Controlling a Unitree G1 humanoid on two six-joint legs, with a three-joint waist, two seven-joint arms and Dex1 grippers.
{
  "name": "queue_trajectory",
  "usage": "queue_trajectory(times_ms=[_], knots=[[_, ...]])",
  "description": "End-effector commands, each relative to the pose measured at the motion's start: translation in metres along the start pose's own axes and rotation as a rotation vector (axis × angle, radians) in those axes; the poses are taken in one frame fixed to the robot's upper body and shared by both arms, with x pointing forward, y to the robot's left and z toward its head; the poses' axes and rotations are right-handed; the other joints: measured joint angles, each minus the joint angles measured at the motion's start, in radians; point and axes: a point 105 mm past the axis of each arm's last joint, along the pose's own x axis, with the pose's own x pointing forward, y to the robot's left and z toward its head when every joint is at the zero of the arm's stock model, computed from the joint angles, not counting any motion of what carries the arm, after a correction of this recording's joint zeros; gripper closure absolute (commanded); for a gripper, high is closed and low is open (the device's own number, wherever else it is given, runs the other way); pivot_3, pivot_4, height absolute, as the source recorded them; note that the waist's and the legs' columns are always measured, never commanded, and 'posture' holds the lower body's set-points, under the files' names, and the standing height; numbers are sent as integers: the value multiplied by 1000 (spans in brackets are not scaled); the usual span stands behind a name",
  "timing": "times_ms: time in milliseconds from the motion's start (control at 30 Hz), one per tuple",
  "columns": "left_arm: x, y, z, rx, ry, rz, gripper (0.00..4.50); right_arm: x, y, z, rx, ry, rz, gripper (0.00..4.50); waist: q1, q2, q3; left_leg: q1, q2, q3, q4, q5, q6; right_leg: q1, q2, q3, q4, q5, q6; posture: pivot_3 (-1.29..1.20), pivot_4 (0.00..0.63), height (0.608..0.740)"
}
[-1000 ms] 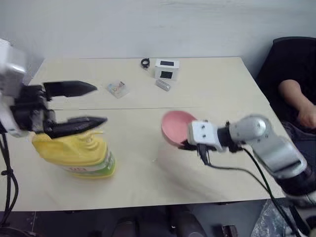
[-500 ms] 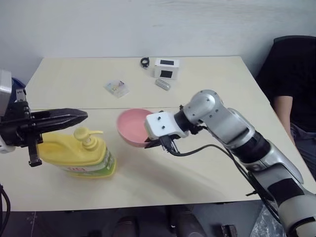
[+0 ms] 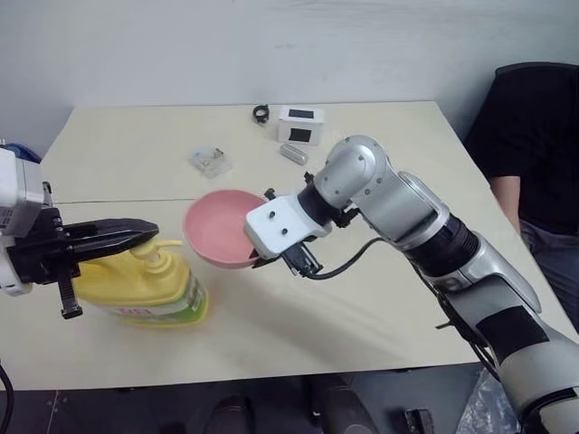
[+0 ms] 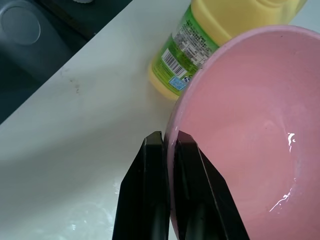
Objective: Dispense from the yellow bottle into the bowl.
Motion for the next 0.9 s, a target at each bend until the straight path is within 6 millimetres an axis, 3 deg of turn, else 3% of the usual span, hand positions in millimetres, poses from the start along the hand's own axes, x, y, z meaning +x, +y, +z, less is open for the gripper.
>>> queue_trajectory(times_ms=[33, 533, 900], knots=[[-3, 4, 6, 49, -22, 33, 4464, -4, -13, 15, -81, -6, -26, 4500, -5, 0, 0, 0, 1, 0, 0, 0, 0, 0, 0, 0, 0, 0, 0, 0, 150, 740], [-5, -4, 0, 60, 5, 36, 4464, -2, -15, 18, -122, -13, -23, 4500, -11, 0, 0, 0, 9, 0, 0, -1, -3, 0, 1, 0, 0, -1, -2, 0, 150, 740], [1, -7, -21, 49, 54, 78, 4464, 4, -17, 22, -148, -28, -3, 4500, -11, 0, 0, 2, 9, 0, 0, -1, -4, 0, 1, 0, 2, -1, -4, 0, 150, 740]])
